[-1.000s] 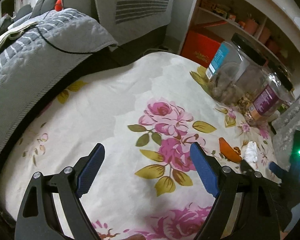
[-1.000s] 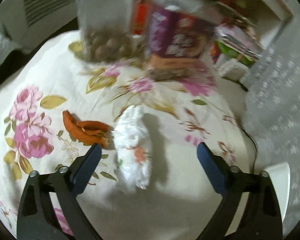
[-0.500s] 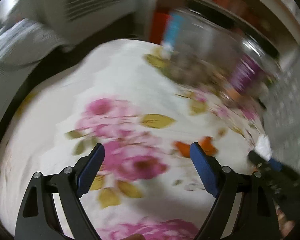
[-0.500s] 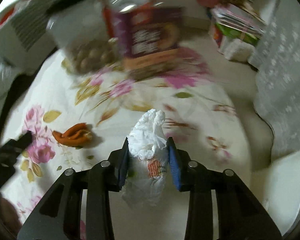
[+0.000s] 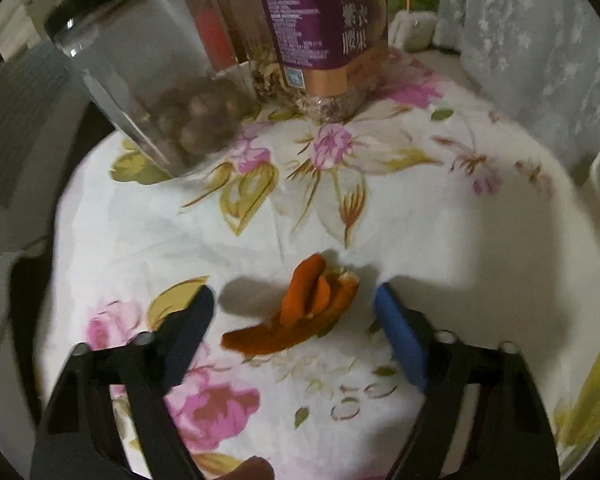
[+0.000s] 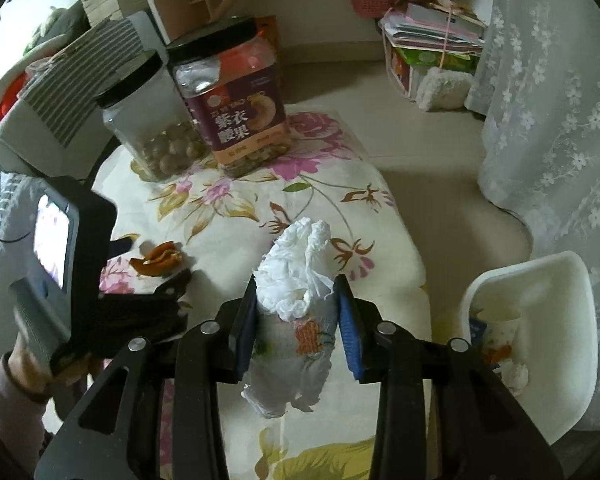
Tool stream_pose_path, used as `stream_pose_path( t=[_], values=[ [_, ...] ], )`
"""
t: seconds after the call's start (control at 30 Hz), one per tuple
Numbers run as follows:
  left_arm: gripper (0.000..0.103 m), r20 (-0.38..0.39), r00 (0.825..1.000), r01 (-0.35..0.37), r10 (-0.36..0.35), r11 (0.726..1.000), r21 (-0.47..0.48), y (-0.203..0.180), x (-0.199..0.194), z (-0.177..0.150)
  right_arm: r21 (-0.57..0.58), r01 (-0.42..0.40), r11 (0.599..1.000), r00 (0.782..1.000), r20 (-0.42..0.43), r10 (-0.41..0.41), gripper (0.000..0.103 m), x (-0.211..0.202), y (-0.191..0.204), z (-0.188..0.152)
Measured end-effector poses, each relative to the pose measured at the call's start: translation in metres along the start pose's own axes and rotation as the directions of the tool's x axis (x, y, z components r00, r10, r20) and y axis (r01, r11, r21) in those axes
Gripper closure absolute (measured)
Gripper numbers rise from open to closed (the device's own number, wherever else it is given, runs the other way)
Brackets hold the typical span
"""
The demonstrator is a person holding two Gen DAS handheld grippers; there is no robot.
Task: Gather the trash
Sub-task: 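Grasp the orange peel with the left tool while the right tool grasps white tissue, then carry orange peel and tissue over the white bin and release both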
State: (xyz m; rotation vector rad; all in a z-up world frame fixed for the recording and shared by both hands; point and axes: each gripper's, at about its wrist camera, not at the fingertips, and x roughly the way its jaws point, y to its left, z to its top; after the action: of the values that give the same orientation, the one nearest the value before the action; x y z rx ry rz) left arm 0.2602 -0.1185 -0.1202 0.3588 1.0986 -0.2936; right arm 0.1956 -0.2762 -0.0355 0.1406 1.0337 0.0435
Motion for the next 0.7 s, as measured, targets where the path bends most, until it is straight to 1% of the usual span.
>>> stream_pose_path(
  t=[0.03,0.1,0.17,0.23,0.27,0.37,0.4,0.43,0.47,0.5,0.53,0.57,0.6,0.63,0.67,0.7],
  values=[
    [0.041,-0.002,1.0,0.013,-0.013,1.0,-0.013,0.003,0.0,0.001,-0.008,-0.002,1.0,1.0,0.005,0.002,0.068,0.0,0.003,0.0],
    [0.066,-0.007,1.0,0.004,-0.005,0.999,-0.042,0.011,0.001,0.004,-0.022,-0.002,1.0,1.0,0.012,0.002,0.068,-0.002,0.009,0.0],
    [0.076,-0.009,1.0,-0.008,0.008,0.998,-0.069,0.019,0.0,0.003,-0.027,-0.009,1.0,1.0,0.014,0.009,0.068,-0.004,0.013,0.0],
    [0.078,-0.008,1.0,-0.019,0.018,0.992,-0.124,0.031,-0.002,-0.001,-0.027,-0.013,1.0,1.0,0.019,0.014,0.068,-0.006,0.017,-0.001],
    [0.079,-0.007,1.0,-0.031,0.03,0.985,-0.167,0.042,-0.004,-0.006,-0.029,-0.013,0.999,1.0,0.027,0.013,0.068,-0.009,0.019,-0.001],
    [0.079,-0.021,0.997,-0.077,0.074,0.951,-0.298,0.078,-0.011,-0.023,-0.034,-0.015,0.999,0.998,0.052,0.017,0.068,-0.017,0.028,-0.003],
    [0.079,-0.029,0.995,-0.096,0.092,0.936,-0.338,0.09,-0.014,-0.03,-0.044,-0.017,0.999,0.998,0.067,0.02,0.068,-0.022,0.034,-0.003],
    [0.079,-0.036,0.994,-0.113,0.107,0.917,-0.382,0.102,-0.018,-0.038,-0.051,-0.02,0.998,0.997,0.08,0.024,0.068,-0.026,0.04,-0.004],
    [0.079,-0.044,0.992,-0.126,0.119,0.882,-0.453,0.122,-0.025,-0.05,-0.058,-0.024,0.998,0.995,0.094,0.029,0.068,-0.03,0.046,-0.005],
    [0.079,-0.047,0.991,-0.131,0.124,0.861,-0.492,0.132,-0.029,-0.057,-0.064,-0.028,0.998,0.994,0.108,0.035,0.068,-0.034,0.051,-0.007],
    [0.079,-0.05,0.989,-0.142,0.137,0.821,-0.553,0.149,-0.039,-0.07,-0.07,-0.03,0.997,0.992,0.123,0.038,0.068,-0.038,0.057,-0.009],
    [0.079,-0.048,0.987,-0.15,0.151,0.794,-0.588,0.159,-0.048,-0.078,-0.078,-0.03,0.997,0.989,0.14,0.04,0.068,-0.043,0.063,-0.011],
    [0.079,-0.039,0.984,-0.159,0.173,0.761,-0.629,0.169,-0.061,-0.089,-0.088,-0.027,0.996,0.986,0.163,0.041,0.068,-0.049,0.071,-0.014],
    [0.079,-0.028,0.981,-0.163,0.192,0.739,-0.654,0.177,-0.072,-0.096,-0.098,-0.022,0.995,0.982,0.185,0.04,0.068,-0.055,0.078,-0.017],
    [0.079,-0.012,0.974,-0.173,0.227,0.707,-0.686,0.185,-0.09,-0.107,-0.106,-0.018,0.994,0.978,0.206,0.039,0.068,-0.06,0.084,-0.019],
    [0.079,0.003,0.965,-0.183,0.262,0.682,-0.709,0.19,-0.107,-0.114,-0.116,-0.011,0.993,0.972,0.232,0.037,0.068,-0.067,0.091,-0.023]
  ],
)
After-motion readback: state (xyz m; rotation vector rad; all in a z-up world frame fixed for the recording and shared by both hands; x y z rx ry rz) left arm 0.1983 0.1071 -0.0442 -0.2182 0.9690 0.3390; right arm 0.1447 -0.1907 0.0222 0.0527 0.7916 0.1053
